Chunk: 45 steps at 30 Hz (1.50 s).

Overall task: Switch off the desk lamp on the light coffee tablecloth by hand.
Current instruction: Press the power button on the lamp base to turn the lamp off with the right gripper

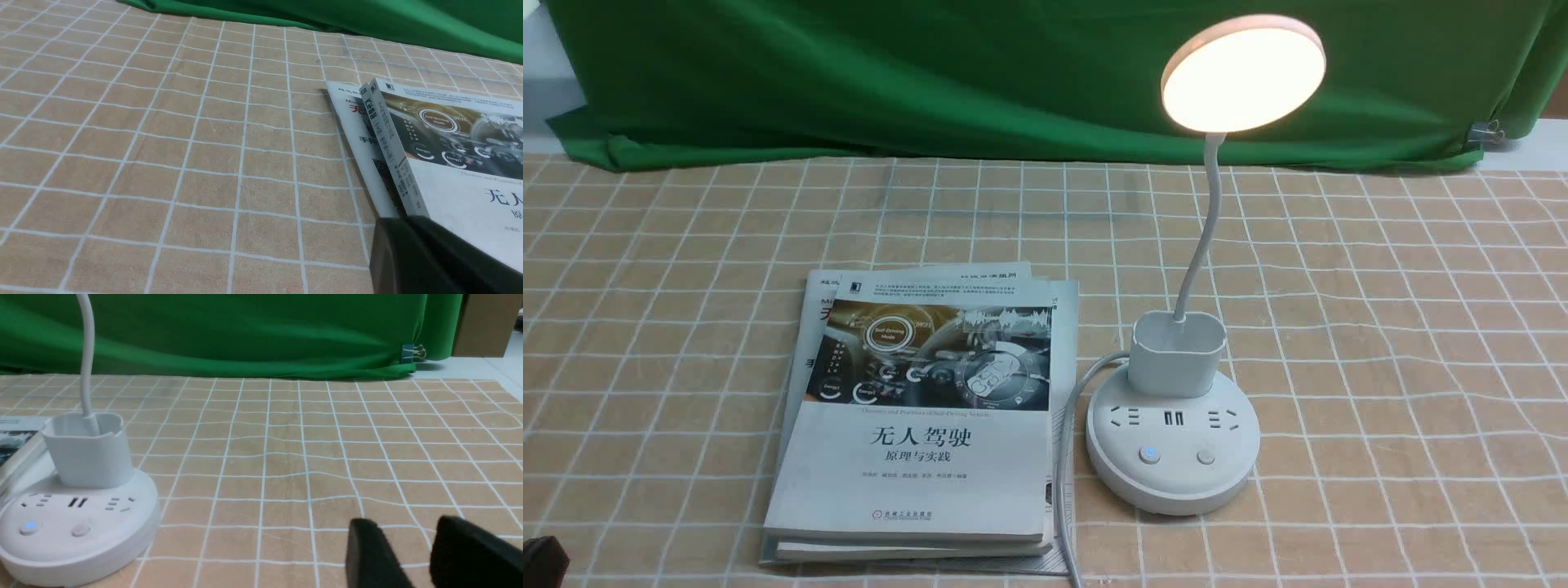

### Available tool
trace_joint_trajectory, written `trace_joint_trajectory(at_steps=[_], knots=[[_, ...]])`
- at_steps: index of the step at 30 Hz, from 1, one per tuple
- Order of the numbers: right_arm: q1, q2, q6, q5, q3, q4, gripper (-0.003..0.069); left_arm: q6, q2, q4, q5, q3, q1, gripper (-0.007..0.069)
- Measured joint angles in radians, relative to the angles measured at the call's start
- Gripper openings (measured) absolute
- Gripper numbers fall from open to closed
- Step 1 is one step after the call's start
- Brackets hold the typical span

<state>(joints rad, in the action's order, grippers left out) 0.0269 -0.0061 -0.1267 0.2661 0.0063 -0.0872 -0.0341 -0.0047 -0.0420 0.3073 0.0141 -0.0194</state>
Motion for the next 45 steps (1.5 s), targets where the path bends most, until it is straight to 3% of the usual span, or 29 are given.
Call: trace_joint_trajectory(at_steps=[45], knots=[[0.0,0.0,0.026,-0.033,0.0,-0.015,0.0242,0.0,0.0,0.0,0.0,0.0,0.0,0.0004]])
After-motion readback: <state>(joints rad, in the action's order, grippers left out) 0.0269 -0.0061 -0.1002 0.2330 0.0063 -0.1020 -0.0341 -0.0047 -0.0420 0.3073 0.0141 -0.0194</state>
